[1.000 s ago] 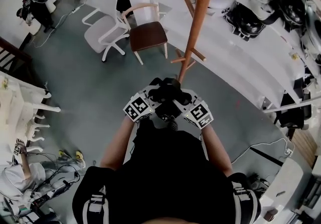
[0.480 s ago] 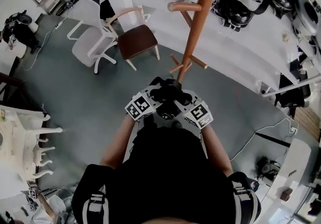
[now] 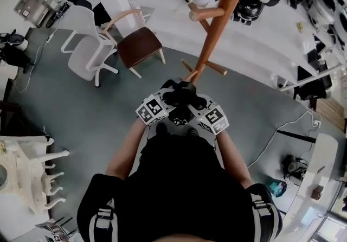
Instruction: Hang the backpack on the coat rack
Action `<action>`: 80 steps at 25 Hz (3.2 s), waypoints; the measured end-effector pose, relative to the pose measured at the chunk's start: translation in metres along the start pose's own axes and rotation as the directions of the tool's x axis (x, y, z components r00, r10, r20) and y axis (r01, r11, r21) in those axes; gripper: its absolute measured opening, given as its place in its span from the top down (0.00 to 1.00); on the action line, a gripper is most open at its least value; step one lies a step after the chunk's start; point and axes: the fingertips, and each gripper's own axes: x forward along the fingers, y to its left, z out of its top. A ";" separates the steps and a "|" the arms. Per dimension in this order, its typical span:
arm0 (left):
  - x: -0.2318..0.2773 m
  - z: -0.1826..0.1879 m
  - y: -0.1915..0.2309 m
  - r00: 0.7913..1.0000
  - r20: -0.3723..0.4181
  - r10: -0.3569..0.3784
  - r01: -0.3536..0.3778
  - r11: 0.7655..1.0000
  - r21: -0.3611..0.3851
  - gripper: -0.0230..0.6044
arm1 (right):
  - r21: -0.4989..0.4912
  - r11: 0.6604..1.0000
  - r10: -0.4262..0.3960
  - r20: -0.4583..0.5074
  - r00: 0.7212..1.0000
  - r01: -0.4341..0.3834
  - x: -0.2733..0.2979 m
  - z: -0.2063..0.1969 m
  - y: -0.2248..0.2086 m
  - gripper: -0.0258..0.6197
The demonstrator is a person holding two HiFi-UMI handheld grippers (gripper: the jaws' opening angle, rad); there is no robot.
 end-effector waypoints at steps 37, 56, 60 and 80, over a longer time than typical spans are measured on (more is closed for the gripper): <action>0.077 -0.054 0.070 0.969 -0.199 -0.144 0.140 0.990 -0.037 0.81 | 0.279 0.955 -0.079 -0.088 0.993 0.100 0.057 -0.065 -0.079 0.79; 0.104 -0.078 0.082 0.949 -0.267 -0.167 0.151 0.985 -0.078 0.81 | 0.329 0.938 -0.059 -0.160 0.985 0.109 0.071 -0.097 -0.098 0.79; 0.106 -0.080 0.083 0.950 -0.267 -0.164 0.146 0.986 -0.085 0.81 | 0.325 0.940 -0.054 -0.169 0.984 0.108 0.074 -0.102 -0.100 0.79; 0.100 -0.085 0.098 0.979 -0.203 -0.007 -0.028 0.985 -0.168 0.59 | 0.278 0.944 -0.123 -0.205 0.971 0.179 0.069 -0.108 -0.116 0.59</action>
